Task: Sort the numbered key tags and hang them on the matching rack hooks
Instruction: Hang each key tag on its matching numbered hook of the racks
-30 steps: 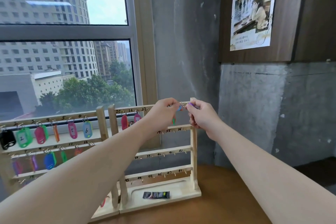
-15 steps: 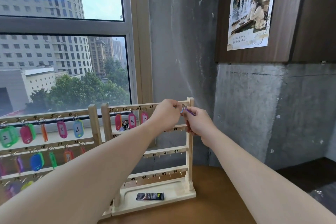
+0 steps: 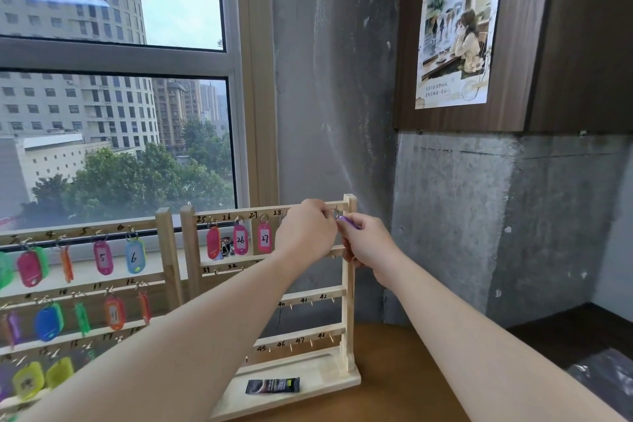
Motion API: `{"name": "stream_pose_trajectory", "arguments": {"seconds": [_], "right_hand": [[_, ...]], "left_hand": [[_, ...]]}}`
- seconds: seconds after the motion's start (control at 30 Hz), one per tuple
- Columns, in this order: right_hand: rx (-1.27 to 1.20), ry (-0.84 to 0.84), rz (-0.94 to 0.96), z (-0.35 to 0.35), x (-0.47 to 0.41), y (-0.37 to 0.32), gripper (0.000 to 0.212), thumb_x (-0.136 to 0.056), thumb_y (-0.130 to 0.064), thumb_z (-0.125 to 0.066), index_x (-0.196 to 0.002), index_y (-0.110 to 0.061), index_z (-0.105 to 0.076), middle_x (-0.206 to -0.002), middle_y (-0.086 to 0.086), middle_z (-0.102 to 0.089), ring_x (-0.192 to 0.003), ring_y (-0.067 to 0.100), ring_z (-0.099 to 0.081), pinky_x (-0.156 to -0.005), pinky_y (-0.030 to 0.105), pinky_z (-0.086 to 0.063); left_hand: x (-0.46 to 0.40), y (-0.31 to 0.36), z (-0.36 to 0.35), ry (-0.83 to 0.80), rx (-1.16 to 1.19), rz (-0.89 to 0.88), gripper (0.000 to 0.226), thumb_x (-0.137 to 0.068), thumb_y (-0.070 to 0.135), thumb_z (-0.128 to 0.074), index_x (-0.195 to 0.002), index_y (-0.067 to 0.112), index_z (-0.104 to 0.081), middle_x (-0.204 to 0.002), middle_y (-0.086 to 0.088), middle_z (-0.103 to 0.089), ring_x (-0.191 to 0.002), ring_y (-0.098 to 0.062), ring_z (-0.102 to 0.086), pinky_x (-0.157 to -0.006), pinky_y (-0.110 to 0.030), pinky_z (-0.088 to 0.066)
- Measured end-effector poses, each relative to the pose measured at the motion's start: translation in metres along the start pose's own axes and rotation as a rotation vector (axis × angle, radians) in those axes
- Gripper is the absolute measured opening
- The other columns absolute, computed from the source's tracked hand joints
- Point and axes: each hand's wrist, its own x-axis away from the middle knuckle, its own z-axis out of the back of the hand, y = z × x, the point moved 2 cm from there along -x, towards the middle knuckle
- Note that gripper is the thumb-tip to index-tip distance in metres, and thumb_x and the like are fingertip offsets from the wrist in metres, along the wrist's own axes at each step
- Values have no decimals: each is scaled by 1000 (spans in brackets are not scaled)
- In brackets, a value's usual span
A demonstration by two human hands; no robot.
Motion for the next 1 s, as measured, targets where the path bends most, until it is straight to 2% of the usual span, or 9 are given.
{"name": "stream_pose_trajectory", "arguments": {"seconds": [0.13,0.33,0.4,0.5,0.57,0.63,0.77,0.87,1.0], "right_hand": [[-15,-4,-9,-1,6,7,22,-106,-31,-51,-105,-16,-68,-77,6,-58,-64,15,-54,-48,17,-45],[76,-45,-71,-5,26,33,28,-107,-33,-49,-103,-16,-71,-73,4,-58,-60,12,-54,-47,15,-45],[109,-36,-81,-2,33,38,30,-107,-33,-49,-98,-15,-72,-71,4,-59,-57,11,-54,-48,15,-45],[80,-17,-88,2,52,43,30,-106,-31,-51,-95,-13,-72,-68,4,-60,-54,9,-54,-49,16,-44],[17,18,-87,3,68,46,30,-106,-29,-51,-93,-12,-73,-67,3,-58,-55,10,-53,-52,20,-45],[-51,56,-91,0,86,48,30,-106,-27,-52,-90,-11,-72,-64,2,-54,-56,12,-50,-54,23,-45],[-95,17,-138,-31,133,59,32,-106,-22,-50,-84,-6,-67,-61,1,-48,-52,12,-44,-49,22,-37],[39,-106,-168,-69,181,84,32,-105,-20,-50,-81,-8,-68,-60,0,-50,-52,13,-45,-48,21,-37],[360,-252,-98,-110,247,102,31,-98,-22,-56,-75,-11,-74,-58,-2,-58,-48,6,-51,-52,22,-41]], "left_hand": [[7,-2,-4,19,-164,-82,24,-100,24,-49,-89,24,-69,-80,1,-68,-72,-20,-66,-61,-29,-52],[19,-25,-19,-80,-1,32,32,-106,34,-42,-91,19,-66,-84,-3,-71,-74,-21,-69,-73,-43,-62],[28,-34,-22,-169,67,78,30,-106,28,-43,-90,16,-66,-81,-3,-73,-67,-18,-69,-66,-38,-62],[57,-48,-20,-313,113,155,27,-105,15,-44,-91,10,-67,-76,-3,-72,-44,-4,-59,-42,-18,-45],[82,-68,-17,-373,174,226,29,-105,14,-44,-89,6,-67,-71,-4,-71,-37,-6,-54,-38,-20,-38],[110,-94,-9,-403,227,304,30,-105,14,-43,-88,4,-66,-65,-2,-71,-41,-13,-52,-39,-21,-33],[173,-151,22,-404,212,434,26,-103,15,-48,-93,4,-70,-68,-2,-70,-40,-12,-50,-38,-20,-37],[235,-194,45,-409,113,526,24,-101,14,-51,-91,5,-71,-67,-1,-65,-44,-12,-48,-40,-20,-36],[314,-226,74,-475,-5,575,27,-94,23,-65,-87,-3,-70,-71,-12,-59,-55,-21,-46,-41,-20,-34]]}}
